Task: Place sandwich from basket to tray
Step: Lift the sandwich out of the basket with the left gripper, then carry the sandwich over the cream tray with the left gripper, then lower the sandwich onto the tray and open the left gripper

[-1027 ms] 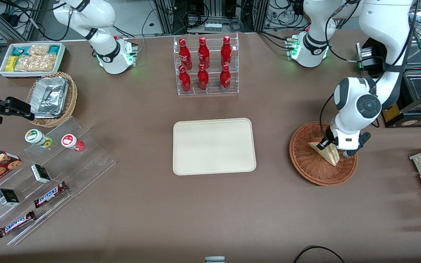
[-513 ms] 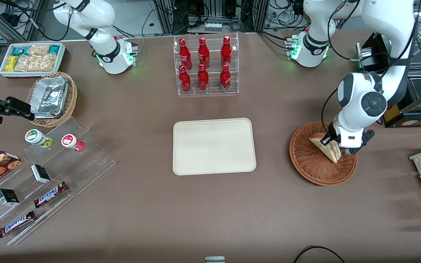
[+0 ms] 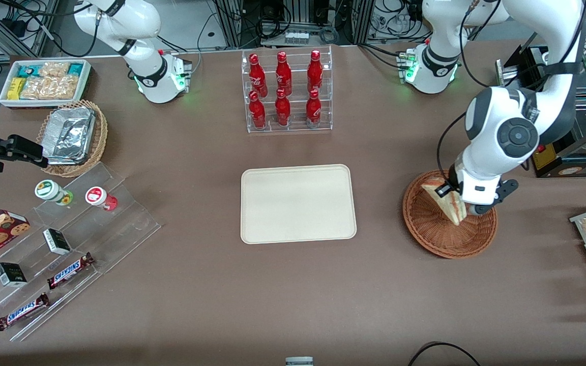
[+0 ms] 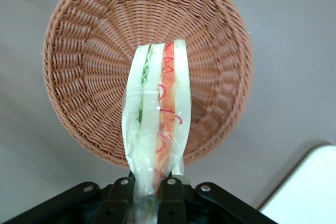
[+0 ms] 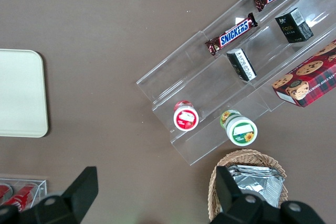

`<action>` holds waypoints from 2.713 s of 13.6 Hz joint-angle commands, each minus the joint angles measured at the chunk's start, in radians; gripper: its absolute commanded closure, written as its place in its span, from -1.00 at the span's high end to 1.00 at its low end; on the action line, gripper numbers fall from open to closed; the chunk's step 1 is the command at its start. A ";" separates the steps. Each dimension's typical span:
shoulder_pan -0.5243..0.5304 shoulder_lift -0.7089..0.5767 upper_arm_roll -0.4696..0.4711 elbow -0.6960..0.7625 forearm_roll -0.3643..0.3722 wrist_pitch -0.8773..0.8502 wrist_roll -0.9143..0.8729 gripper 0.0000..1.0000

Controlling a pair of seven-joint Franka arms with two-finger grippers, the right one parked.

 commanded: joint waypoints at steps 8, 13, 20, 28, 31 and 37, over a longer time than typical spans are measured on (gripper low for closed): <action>-0.009 0.092 -0.250 0.142 0.005 -0.044 0.009 -1.00; -0.154 0.244 -0.272 0.295 0.021 -0.045 0.003 -1.00; -0.326 0.471 -0.269 0.531 0.083 -0.044 -0.064 -1.00; -0.398 0.621 -0.263 0.642 0.209 -0.024 -0.157 -1.00; -0.408 0.640 -0.263 0.642 0.223 -0.004 -0.181 -1.00; -0.409 0.660 -0.263 0.641 0.263 0.022 -0.193 -1.00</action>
